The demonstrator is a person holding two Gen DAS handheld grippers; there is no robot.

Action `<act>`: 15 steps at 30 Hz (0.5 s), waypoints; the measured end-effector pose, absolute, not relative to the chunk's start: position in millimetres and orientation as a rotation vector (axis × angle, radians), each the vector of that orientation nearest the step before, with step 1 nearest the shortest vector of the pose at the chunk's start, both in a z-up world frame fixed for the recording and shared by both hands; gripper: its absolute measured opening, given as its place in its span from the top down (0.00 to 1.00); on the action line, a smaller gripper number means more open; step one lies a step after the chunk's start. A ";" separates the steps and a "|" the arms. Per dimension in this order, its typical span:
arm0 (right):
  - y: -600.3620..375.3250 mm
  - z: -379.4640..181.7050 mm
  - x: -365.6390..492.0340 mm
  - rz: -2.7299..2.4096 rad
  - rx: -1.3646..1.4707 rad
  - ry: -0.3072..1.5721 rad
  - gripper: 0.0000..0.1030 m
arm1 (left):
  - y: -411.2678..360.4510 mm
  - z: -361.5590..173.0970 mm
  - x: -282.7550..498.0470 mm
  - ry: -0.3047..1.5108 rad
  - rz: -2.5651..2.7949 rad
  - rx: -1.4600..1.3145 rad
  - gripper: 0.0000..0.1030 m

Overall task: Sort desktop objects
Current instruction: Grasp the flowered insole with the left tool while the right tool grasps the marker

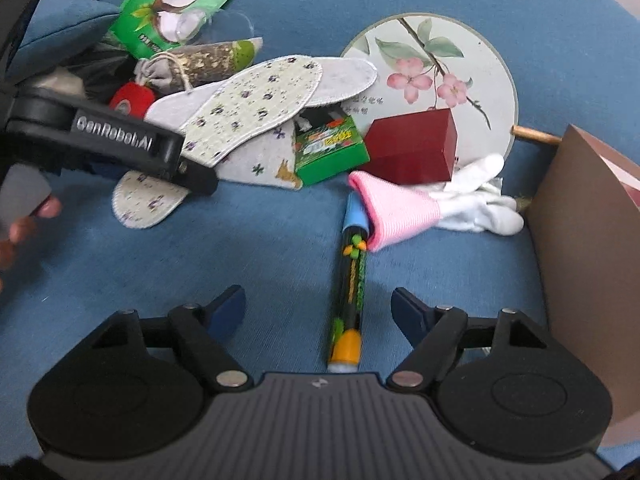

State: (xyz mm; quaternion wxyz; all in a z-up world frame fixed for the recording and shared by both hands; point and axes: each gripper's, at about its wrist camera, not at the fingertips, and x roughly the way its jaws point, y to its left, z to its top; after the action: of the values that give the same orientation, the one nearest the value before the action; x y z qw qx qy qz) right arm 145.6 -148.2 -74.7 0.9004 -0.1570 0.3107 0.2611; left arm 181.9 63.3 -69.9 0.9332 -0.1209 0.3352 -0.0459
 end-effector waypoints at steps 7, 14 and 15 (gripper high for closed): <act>-147.9 -76.6 156.5 0.505 -0.230 0.674 0.71 | 67.3 -72.2 179.7 0.678 -0.089 -0.260 0.62; -150.7 -73.6 119.5 0.552 -0.342 0.671 0.87 | 63.4 -71.3 166.3 0.726 -0.169 -0.338 0.96; -154.7 -73.2 113.5 0.552 -0.342 0.675 0.87 | 61.8 -72.3 162.8 0.742 -0.184 -0.344 1.00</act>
State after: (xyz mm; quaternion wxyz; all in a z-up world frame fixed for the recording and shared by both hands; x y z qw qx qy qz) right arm 113.5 -154.7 -73.2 0.8924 -0.1648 0.3253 0.2659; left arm 162.8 61.8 -72.3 0.9135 -0.1671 0.3602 -0.0892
